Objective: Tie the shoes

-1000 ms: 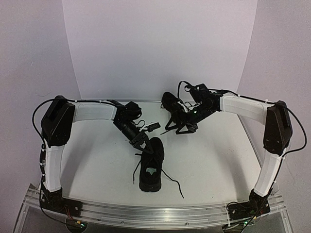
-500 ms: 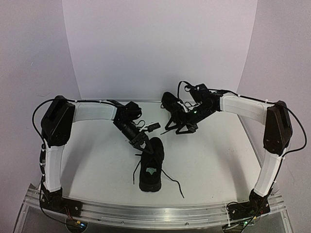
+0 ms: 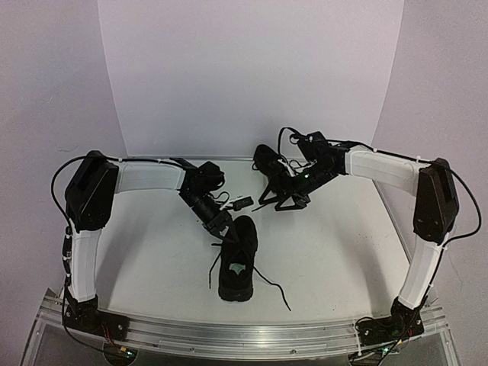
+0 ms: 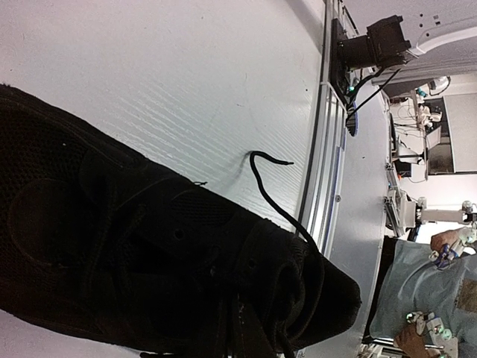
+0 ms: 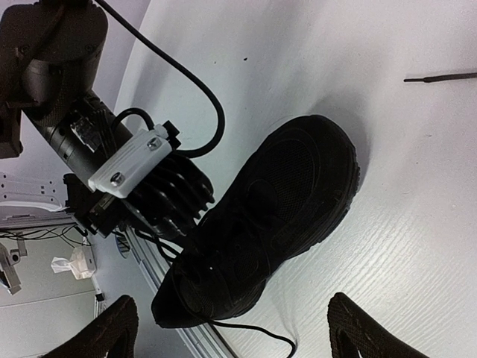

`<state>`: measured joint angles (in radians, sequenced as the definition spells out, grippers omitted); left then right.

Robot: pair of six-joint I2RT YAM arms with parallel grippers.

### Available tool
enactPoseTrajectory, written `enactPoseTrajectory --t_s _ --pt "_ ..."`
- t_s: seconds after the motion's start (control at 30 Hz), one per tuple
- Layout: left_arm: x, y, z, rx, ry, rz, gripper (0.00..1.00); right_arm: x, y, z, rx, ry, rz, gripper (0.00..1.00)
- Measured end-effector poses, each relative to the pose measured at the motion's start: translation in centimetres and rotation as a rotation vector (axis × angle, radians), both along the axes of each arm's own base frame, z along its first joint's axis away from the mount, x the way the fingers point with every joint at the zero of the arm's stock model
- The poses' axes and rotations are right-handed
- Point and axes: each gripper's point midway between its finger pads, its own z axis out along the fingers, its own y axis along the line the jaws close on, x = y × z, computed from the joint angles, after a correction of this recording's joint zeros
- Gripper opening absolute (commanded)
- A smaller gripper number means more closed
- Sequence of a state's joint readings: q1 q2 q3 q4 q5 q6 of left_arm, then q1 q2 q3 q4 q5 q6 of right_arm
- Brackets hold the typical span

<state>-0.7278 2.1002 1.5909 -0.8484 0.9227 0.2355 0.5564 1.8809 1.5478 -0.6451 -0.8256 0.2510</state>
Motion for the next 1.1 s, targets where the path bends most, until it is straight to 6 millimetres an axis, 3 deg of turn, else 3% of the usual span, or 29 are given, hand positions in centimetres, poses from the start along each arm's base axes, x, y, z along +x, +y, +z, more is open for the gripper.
enactPoseTrajectory --t_s 0.3,0.5,0.67,0.9,1.1 --pt "0.4 0.0 0.2 0.01 -0.052 0.002 0.0 -0.4 0.3 0.4 0.027 -0.002 0.033 0.65" --pt "1.4 -0.2 2.7 -0.038 -0.188 0.015 0.0 -0.7 0.5 0.6 0.047 -0.006 0.058 0.55" --pt "2.0 -0.4 3.6 -0.067 -0.248 0.016 0.01 -1.0 0.6 0.9 0.065 -0.006 0.076 0.54" --pt "1.9 -0.1 2.9 -0.042 -0.239 0.029 0.28 -1.5 0.5 0.3 0.068 0.009 0.091 0.55" --pt "1.4 0.4 2.1 -0.017 -0.209 0.032 0.31 -1.8 0.3 -0.3 0.062 0.025 0.093 0.56"
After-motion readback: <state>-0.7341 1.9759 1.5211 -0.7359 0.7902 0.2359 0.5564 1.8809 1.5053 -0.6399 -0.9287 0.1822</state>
